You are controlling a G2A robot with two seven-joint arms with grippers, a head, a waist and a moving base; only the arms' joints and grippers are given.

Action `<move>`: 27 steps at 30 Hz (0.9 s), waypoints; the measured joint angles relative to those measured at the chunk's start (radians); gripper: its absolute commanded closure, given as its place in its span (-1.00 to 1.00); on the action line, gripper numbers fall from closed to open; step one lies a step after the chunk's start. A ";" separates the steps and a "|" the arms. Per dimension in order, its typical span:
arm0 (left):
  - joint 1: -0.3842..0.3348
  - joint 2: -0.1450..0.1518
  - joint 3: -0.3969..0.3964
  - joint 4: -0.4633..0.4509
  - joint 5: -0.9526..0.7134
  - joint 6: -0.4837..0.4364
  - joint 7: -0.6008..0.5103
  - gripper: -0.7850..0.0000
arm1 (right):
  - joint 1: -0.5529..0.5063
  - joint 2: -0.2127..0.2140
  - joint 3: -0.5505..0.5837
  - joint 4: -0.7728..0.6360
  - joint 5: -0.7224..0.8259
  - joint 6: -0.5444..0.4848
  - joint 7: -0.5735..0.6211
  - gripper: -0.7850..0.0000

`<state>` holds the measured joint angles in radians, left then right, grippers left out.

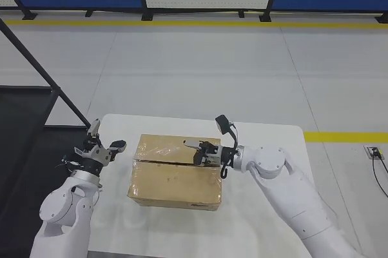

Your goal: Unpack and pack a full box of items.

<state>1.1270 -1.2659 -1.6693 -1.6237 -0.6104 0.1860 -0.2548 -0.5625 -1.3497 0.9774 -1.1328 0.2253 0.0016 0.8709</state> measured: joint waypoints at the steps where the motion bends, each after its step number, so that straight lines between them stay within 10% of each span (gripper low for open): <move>1: -0.006 0.002 -0.009 0.002 -0.001 0.012 -0.009 -1.00 | 0.005 -0.002 -0.003 0.003 0.001 0.000 0.001 -1.00; 12: 0.015 0.010 -0.027 0.015 -0.012 -0.007 -0.052 -1.00 | -0.038 -0.016 -0.087 -0.128 -0.348 -0.001 -0.430 -1.00; 22: 0.054 0.012 -0.044 0.028 -0.077 -0.008 -0.055 -1.00 | -0.046 -0.015 -0.083 -0.105 -0.346 -0.052 -0.394 -1.00; 27: 0.059 0.014 -0.040 0.022 -0.074 -0.007 -0.054 -1.00 | -0.074 -0.007 -0.124 -0.187 -0.639 -0.119 -0.550 -1.00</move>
<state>1.1858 -1.2519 -1.7089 -1.6019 -0.6844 0.1790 -0.3086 -0.6365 -1.3572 0.8533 -1.3199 -0.4137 -0.1176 0.3210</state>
